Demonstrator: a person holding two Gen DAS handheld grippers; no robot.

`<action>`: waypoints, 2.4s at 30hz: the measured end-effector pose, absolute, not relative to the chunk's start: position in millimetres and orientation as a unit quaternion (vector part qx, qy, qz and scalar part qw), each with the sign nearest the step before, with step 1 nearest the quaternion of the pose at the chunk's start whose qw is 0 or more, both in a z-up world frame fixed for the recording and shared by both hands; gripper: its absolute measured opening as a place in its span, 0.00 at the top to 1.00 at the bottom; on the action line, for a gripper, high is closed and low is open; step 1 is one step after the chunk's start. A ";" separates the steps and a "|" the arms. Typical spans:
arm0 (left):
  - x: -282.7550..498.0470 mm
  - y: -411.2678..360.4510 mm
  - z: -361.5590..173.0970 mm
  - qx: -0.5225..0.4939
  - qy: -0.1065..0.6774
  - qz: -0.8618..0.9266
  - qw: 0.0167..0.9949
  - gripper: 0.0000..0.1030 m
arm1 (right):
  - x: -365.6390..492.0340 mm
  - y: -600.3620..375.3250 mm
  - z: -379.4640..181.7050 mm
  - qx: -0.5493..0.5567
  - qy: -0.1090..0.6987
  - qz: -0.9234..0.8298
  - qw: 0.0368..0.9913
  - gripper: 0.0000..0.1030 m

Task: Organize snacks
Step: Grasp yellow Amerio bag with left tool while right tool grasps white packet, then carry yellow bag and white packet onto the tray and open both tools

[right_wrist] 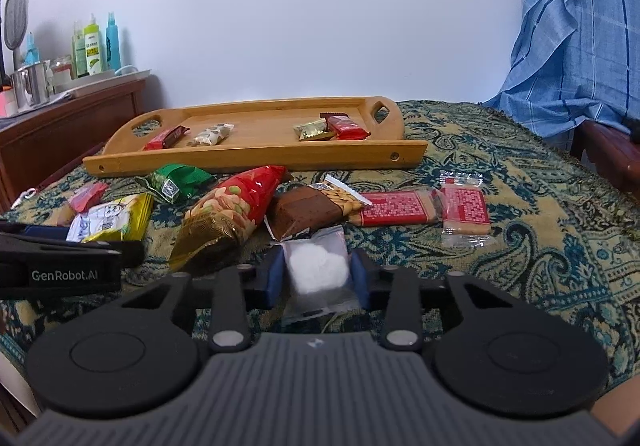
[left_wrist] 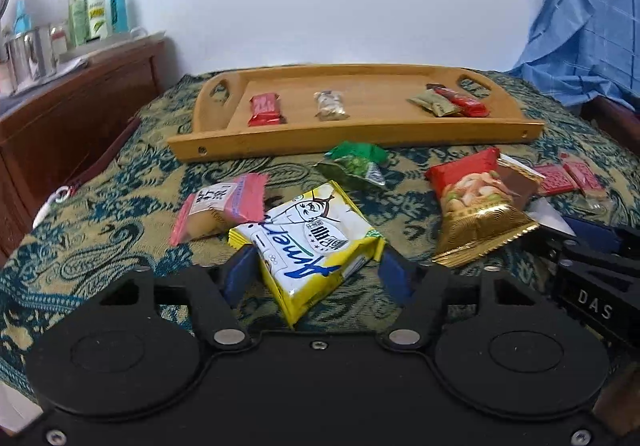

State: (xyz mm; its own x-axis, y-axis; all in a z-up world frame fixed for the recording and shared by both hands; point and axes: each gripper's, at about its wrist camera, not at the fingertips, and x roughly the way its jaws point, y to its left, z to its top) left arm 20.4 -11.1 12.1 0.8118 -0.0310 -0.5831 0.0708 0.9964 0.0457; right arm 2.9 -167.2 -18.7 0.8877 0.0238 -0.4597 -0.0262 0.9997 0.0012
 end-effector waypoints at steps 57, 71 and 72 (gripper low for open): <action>45.5 -37.8 18.1 0.044 0.302 -0.101 0.947 0.84 | 34.9 -182.6 30.6 0.027 0.152 0.021 0.988 0.65; 64.4 -25.3 74.8 -0.005 0.251 -0.093 0.963 0.87 | 63.4 -180.9 44.8 0.058 0.154 0.044 0.985 0.65; 72.7 -23.8 78.7 -0.009 0.249 -0.090 0.964 0.87 | 68.4 -178.9 45.8 0.061 0.155 0.046 0.985 0.65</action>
State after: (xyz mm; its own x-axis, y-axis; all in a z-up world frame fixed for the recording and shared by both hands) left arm 72.7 -23.8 78.7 0.8600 -0.1786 -0.4780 0.1696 0.9835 -0.0623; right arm 68.4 -178.9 45.8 0.9479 0.1098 -0.2989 -0.0723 0.9883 0.1339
